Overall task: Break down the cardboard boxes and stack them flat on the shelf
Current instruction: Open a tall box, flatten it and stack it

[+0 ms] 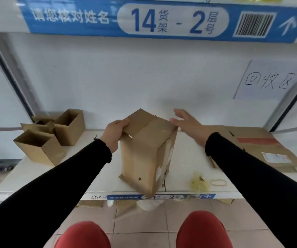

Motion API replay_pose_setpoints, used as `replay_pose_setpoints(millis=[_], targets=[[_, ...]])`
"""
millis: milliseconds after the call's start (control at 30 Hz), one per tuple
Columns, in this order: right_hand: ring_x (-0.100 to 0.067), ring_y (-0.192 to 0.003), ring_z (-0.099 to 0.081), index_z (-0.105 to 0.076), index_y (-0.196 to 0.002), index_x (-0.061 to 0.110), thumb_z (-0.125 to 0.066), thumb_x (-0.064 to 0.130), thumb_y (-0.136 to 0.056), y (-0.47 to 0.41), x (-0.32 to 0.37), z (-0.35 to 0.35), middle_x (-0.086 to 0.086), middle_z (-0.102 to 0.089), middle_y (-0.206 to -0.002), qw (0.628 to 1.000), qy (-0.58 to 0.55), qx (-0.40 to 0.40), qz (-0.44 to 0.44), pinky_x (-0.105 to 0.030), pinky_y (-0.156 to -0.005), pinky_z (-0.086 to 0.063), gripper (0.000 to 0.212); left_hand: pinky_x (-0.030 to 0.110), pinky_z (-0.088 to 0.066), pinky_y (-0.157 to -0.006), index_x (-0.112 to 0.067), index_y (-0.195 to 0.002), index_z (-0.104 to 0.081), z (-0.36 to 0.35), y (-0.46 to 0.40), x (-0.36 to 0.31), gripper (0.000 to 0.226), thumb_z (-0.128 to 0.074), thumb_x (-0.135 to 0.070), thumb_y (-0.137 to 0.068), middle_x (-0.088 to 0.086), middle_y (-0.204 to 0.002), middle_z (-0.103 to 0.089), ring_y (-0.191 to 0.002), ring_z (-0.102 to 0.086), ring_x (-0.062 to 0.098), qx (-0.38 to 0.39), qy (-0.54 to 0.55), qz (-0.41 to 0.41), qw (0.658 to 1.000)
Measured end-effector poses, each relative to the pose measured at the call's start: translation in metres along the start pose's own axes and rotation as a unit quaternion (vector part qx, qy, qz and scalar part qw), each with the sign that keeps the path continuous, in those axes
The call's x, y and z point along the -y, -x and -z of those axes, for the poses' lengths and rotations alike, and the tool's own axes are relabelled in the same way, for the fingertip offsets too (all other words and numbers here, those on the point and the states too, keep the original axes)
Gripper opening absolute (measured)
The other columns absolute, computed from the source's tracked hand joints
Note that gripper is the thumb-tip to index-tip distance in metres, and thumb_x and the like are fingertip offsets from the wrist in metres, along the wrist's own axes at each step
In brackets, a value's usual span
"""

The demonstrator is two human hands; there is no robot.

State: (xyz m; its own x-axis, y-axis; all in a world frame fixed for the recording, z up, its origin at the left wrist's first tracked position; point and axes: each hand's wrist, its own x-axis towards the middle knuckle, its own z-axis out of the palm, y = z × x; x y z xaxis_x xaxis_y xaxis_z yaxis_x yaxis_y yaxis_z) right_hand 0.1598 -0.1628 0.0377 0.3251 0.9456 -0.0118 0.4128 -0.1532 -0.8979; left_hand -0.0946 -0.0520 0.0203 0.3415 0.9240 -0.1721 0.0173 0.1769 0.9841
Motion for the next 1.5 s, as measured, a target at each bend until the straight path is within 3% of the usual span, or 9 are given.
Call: replay_pose_setpoints(millis=[133,233,333,467,833,933,1033,1200,1500], targets=[[-0.015,-0.130,-0.052,-0.050,-0.145,0.023,-0.061,0.031,-0.101,0.002,-0.021,-0.012,0.006,-0.055,-0.140,0.994,-0.084,0.046,-0.057,-0.037,-0.107,-0.043,0.046,0.029,-0.043,-0.075,-0.012,-0.102,-0.063,0.004,-0.012,0.014,0.022,-0.064,-0.033,-0.096,0.001,-0.095,-0.063,-0.090,-0.056,0.023,-0.049,-0.098,-0.045,0.993],[-0.016,-0.124,-0.056,-0.056,-0.139,0.021,-0.063,0.026,-0.099,0.001,-0.022,-0.018,0.001,-0.060,-0.136,0.992,-0.109,0.034,-0.059,-0.036,-0.105,-0.045,0.041,0.036,-0.034,-0.106,-0.021,-0.136,-0.055,0.000,-0.008,0.005,0.050,-0.065,-0.041,-0.090,0.006,-0.139,-0.051,-0.133,-0.037,0.027,-0.118,-0.379,-0.182,0.900],[-0.018,-0.125,-0.057,-0.059,-0.135,0.022,-0.064,0.026,-0.098,-0.001,-0.020,-0.018,-0.002,-0.061,-0.133,0.992,-0.106,0.028,-0.066,-0.034,-0.100,-0.047,0.038,0.038,-0.012,-0.122,-0.032,-0.148,-0.045,-0.026,0.017,-0.010,0.073,-0.060,-0.061,-0.084,-0.001,-0.161,-0.032,-0.151,-0.011,0.023,0.015,-0.502,-0.253,0.827],[-0.016,-0.121,-0.060,-0.061,-0.128,0.024,-0.071,0.030,-0.093,-0.003,-0.020,-0.014,-0.001,-0.063,-0.128,0.989,-0.107,0.052,-0.088,-0.039,-0.102,-0.051,0.037,0.044,0.009,-0.123,-0.038,-0.157,-0.025,-0.050,0.028,-0.003,0.084,-0.058,-0.068,-0.086,-0.011,-0.167,-0.011,-0.154,0.006,0.013,0.135,-0.570,-0.158,0.795],[-0.011,-0.091,-0.061,-0.052,-0.133,0.012,-0.065,0.017,-0.098,-0.003,0.006,-0.020,-0.002,-0.060,-0.111,0.991,-0.050,0.050,-0.110,-0.027,-0.076,-0.058,0.038,0.044,0.018,-0.121,-0.039,-0.159,-0.016,-0.044,0.017,-0.001,0.070,-0.050,-0.053,-0.098,-0.013,-0.168,-0.002,-0.153,0.011,0.005,0.182,-0.558,-0.127,0.800],[-0.018,-0.108,-0.056,-0.057,-0.132,0.019,-0.066,0.021,-0.095,0.001,0.001,-0.023,-0.003,-0.058,-0.127,0.998,0.047,-0.015,-0.037,-0.029,-0.084,-0.049,0.038,0.043,0.016,-0.121,-0.039,-0.158,-0.018,-0.044,0.015,0.000,0.071,-0.051,-0.054,-0.097,-0.013,-0.168,-0.005,-0.153,0.009,0.006,0.172,-0.568,-0.138,0.793],[-0.019,-0.121,-0.041,-0.071,-0.116,0.026,-0.059,0.034,-0.096,0.017,-0.006,-0.027,0.004,-0.058,-0.122,0.963,0.237,-0.091,0.090,-0.029,-0.086,-0.037,0.024,0.042,0.015,-0.121,-0.038,-0.158,-0.018,-0.047,0.014,0.004,0.072,-0.052,-0.055,-0.096,-0.014,-0.167,-0.006,-0.153,0.007,0.006,0.163,-0.569,-0.145,0.793],[-0.018,-0.116,-0.045,-0.074,-0.108,0.028,-0.048,0.048,-0.101,0.037,-0.008,-0.036,0.007,-0.060,-0.117,0.891,0.409,-0.120,0.156,-0.033,-0.086,-0.049,0.033,0.042,0.015,-0.121,-0.033,-0.160,-0.016,-0.045,0.009,0.009,0.077,-0.051,-0.058,-0.096,-0.015,-0.167,-0.007,-0.153,0.006,0.005,0.150,-0.572,-0.153,0.792],[-0.017,-0.089,-0.052,-0.063,-0.082,0.017,-0.065,0.025,-0.093,0.027,-0.012,-0.055,0.006,-0.057,-0.089,0.963,0.199,-0.127,0.127,-0.031,-0.072,-0.041,0.013,0.042,0.013,-0.122,-0.032,-0.160,-0.017,-0.046,0.013,0.010,0.077,-0.051,-0.057,-0.096,-0.014,-0.167,-0.007,-0.153,0.005,0.006,0.136,-0.576,-0.159,0.790]])
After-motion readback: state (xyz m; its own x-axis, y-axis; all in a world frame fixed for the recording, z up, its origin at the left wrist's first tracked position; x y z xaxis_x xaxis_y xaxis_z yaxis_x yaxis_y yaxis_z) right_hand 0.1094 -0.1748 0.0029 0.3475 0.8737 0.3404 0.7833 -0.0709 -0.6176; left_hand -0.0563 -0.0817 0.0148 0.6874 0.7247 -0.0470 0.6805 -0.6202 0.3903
